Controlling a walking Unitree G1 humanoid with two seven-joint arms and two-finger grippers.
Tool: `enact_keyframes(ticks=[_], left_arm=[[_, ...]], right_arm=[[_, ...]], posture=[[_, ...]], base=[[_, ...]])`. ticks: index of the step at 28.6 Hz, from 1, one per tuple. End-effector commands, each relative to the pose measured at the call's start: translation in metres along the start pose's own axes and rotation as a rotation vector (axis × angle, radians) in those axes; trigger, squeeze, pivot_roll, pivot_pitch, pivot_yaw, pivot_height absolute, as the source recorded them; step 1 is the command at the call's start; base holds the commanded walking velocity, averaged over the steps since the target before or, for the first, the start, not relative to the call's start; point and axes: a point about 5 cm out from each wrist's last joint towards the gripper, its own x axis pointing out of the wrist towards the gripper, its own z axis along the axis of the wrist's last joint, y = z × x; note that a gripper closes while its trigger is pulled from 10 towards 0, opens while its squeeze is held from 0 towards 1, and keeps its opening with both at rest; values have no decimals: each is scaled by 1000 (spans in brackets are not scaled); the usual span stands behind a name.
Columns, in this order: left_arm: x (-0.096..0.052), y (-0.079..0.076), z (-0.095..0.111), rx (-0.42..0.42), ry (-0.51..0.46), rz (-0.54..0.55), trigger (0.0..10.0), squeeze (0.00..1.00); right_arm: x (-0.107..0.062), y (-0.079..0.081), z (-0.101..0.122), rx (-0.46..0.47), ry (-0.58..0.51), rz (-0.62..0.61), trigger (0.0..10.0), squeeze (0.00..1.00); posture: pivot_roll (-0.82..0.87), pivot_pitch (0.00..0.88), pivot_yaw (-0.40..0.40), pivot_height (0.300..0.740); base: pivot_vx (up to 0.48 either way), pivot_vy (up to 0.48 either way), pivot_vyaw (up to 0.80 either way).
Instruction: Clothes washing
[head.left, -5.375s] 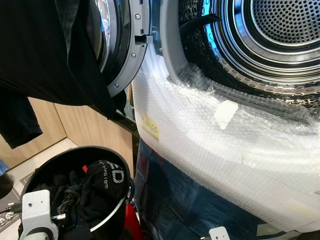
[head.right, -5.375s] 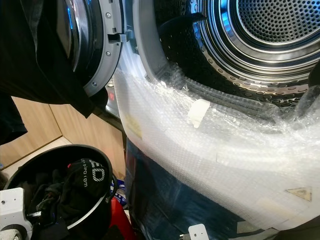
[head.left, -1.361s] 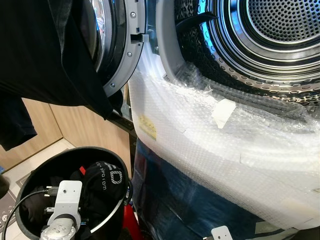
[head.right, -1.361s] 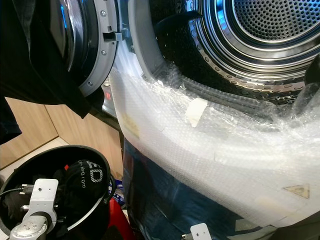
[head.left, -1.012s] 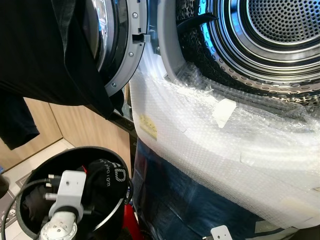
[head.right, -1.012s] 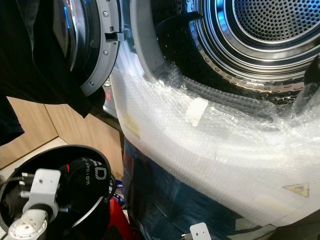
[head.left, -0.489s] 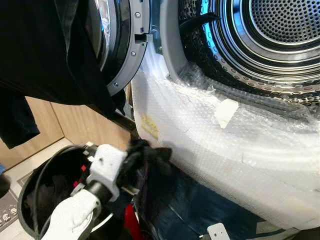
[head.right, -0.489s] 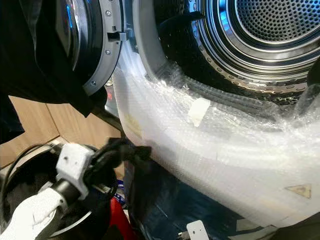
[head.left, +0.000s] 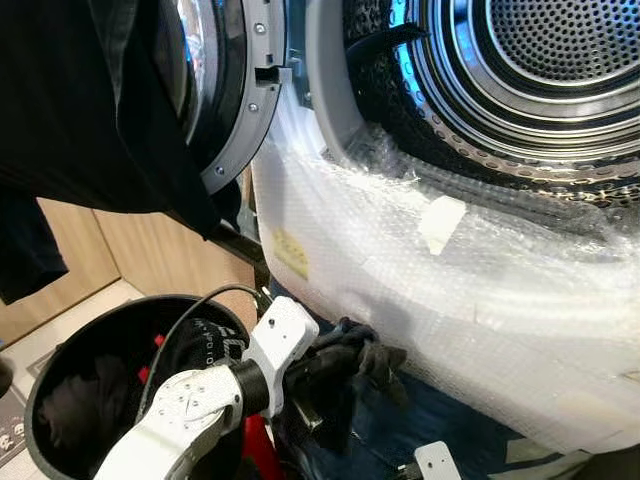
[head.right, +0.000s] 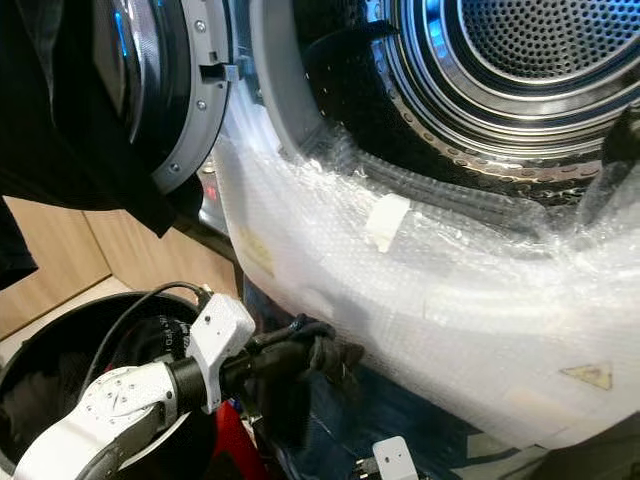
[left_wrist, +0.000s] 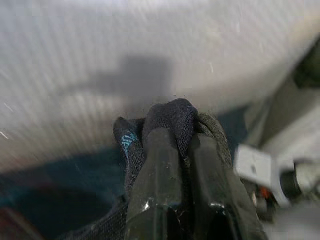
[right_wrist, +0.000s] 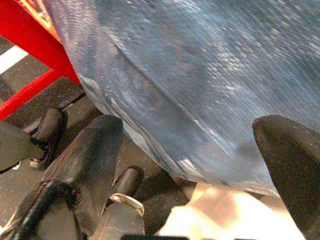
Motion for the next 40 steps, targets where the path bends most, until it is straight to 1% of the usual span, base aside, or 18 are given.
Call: enact_keyframes(ticks=[1,3,7,11,13,14,16,18,19,20,26,28,32,33,34,37,38,40], left_arm=[[-5,-4,-8,3,50,-72,0,0],[-9,-7,-12,-2,74,-101,0,0],[-43,-23,-49,-52,309,-248,0,0],[-65,-22,-59,-65,389,-245,0,0],[-89,-2,-68,20,517,-137,0,0],[-89,-2,-68,20,517,-137,0,0],[-102,22,-70,113,585,-9,0,0],[-106,29,-69,141,599,34,0,0],[-109,58,-57,211,551,217,0,0],[-108,67,-54,239,533,267,0,0],[-77,62,-64,223,456,201,0,0],[-55,66,-63,209,364,227,0,0],[-32,73,-57,212,287,256,0,0],[-20,72,-56,176,246,235,1961,0],[-16,71,-56,151,228,227,1961,0],[-3,62,-57,67,170,161,10000,0],[17,46,-60,28,130,49,10000,0],[26,39,-61,17,120,0,10000,0]], right_arm=[[-1,-5,-2,5,-10,-14,10000,0],[-1,-7,-1,1,-15,-16,10000,0],[-2,-12,7,-69,-72,40,10000,0],[-2,-16,11,-105,-93,41,10000,0],[-2,-21,11,-102,-89,31,10000,0],[-2,-21,11,-102,-89,31,10000,0],[-2,-21,11,-110,-84,34,10000,0],[-2,-21,11,-113,-83,36,10000,0],[-2,-19,13,-113,-87,43,10000,0],[-1,-18,14,-114,-89,45,10000,0],[0,-10,17,-144,-91,71,10000,0],[0,-11,20,-134,-104,66,10000,0],[0,-12,19,-149,-100,66,10000,0],[0,-14,18,-151,-96,59,10000,0],[0,-14,17,-150,-94,55,10000,0],[-1,-18,15,-160,-87,46,10000,0],[-2,-23,16,-146,-98,37,10000,0],[-2,-23,18,-162,-105,50,10000,0]], posture=[[249,0,-45,740],[248,1,-42,740],[254,9,-42,740],[249,13,-41,740],[261,13,-46,740],[261,13,-46,740],[272,13,-48,740],[277,14,-51,740],[289,13,-54,740],[291,13,-54,740],[287,7,-52,740],[277,6,-50,740],[266,6,-51,740],[265,9,-52,740],[265,9,-52,740],[260,14,-57,740],[257,17,-60,740],[252,19,-61,740]], base=[[0,0,0],[0,0,0],[0,0,0],[0,0,0],[0,0,0],[0,0,0],[0,0,0],[0,0,0],[0,0,0],[0,0,0],[0,0,0],[0,0,0],[0,0,0],[0,0,0],[0,0,0],[0,0,0],[0,0,0],[0,0,0]])
